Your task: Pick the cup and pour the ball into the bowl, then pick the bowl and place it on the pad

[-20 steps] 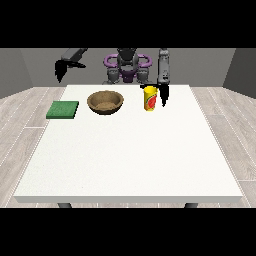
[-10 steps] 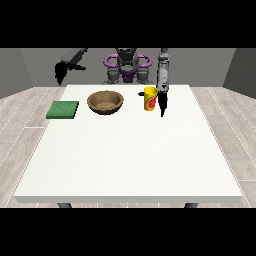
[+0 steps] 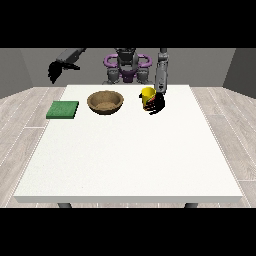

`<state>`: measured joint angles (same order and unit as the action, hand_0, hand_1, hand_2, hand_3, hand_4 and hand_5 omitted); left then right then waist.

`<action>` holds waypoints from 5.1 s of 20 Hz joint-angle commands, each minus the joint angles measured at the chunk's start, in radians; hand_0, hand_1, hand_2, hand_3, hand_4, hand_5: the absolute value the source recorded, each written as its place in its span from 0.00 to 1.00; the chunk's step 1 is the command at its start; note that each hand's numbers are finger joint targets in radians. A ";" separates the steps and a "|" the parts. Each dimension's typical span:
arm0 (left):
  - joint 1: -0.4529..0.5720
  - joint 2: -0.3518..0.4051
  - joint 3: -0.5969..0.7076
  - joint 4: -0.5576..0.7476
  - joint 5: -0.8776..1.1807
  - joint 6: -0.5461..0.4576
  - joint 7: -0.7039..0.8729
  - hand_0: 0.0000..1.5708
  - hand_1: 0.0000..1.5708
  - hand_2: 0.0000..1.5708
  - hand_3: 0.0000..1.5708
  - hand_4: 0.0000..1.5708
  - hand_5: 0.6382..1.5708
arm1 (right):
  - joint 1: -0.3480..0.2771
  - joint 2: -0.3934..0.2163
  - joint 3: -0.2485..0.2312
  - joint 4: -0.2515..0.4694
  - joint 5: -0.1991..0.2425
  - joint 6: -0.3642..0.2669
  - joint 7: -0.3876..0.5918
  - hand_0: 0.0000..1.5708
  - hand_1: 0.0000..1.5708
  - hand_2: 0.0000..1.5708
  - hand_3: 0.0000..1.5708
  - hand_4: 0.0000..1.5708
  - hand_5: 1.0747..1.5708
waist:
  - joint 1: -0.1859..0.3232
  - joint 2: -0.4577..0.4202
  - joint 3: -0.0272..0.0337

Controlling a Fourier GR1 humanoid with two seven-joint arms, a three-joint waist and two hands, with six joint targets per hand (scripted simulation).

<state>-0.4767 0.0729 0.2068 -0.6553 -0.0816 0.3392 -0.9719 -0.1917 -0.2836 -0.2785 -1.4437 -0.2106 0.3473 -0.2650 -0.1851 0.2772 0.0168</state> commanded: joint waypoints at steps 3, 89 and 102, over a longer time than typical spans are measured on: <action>0.045 -0.010 -0.028 0.066 -0.044 0.047 0.053 0.84 0.84 1.00 1.00 0.96 0.65 | 0.068 -0.011 -0.024 0.039 -0.003 0.026 -0.021 0.00 0.00 0.00 0.00 0.00 1.00 | 0.014 -0.082 -0.0167; 0.052 -0.009 -0.245 -0.511 -0.031 -0.199 0.712 0.00 0.00 0.00 0.00 0.00 0.99 | -0.171 0.166 -0.038 0.535 0.063 -0.282 -0.075 0.00 0.00 0.00 0.00 0.19 1.00 | 0.304 -0.145 -0.0165; 0.099 0.075 -0.186 -0.589 -0.004 -0.297 0.719 0.00 0.00 0.00 0.00 0.00 0.99 | -0.250 0.181 -0.010 0.810 0.073 -0.297 -0.247 0.00 0.00 0.00 0.00 0.06 0.99 | 0.306 -0.119 -0.0164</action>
<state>-0.3929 0.1245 0.0126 -1.2200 -0.0889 0.0738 -0.2529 -0.4236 -0.1196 -0.2973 -0.7046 -0.1435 0.0603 -0.4589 0.1098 0.1476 0.0002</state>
